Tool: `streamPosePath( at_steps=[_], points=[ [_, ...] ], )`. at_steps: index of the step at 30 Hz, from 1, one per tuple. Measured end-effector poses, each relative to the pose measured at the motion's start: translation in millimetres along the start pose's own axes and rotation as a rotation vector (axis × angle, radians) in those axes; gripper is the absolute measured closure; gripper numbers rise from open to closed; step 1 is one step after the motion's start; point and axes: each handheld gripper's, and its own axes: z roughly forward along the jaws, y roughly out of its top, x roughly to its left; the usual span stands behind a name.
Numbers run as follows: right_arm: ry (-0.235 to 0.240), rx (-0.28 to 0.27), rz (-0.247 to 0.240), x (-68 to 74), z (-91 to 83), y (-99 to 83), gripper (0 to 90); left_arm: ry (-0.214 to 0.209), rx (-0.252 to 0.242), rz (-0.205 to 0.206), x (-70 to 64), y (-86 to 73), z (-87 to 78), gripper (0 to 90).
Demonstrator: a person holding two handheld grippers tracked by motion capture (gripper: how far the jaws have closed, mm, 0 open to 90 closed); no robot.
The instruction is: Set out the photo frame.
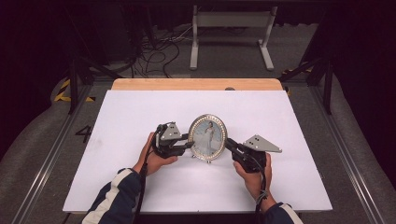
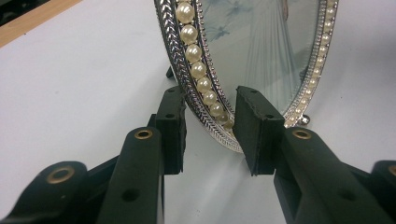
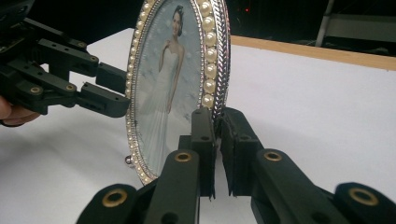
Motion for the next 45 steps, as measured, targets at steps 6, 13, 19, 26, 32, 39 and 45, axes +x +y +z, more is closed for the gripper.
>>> streamPosePath(
  at_steps=[6,13,19,26,32,39,45],
  points=[
    [0.000,0.002,-0.003,-0.5,4.4,1.1,83.5,0.013,0.017,-0.009,-5.2,-2.2,-5.0,65.0],
    [0.007,0.008,0.004,-2.7,6.6,1.8,83.5,0.060,0.042,0.024,-17.5,-0.8,-10.5,63.6],
    [0.019,0.008,0.003,-3.9,6.9,2.3,83.7,0.043,0.033,0.027,-19.1,-2.7,-14.9,63.9],
    [0.020,0.009,-0.019,-1.9,6.8,3.4,76.8,0.044,-0.019,0.003,-14.4,-3.2,-18.0,62.1],
    [0.018,0.027,-0.014,-3.7,6.8,0.1,76.1,0.037,-0.045,-0.017,-9.2,-4.3,-21.7,64.0],
    [0.042,0.055,-0.020,-1.2,11.3,-2.3,78.1,0.018,-0.032,0.008,-11.3,-5.6,-21.4,70.2],
    [0.051,0.059,-0.010,-2.9,13.1,-1.6,76.7,0.032,-0.016,0.040,-15.7,-6.0,-22.3,70.3]
  ],
)
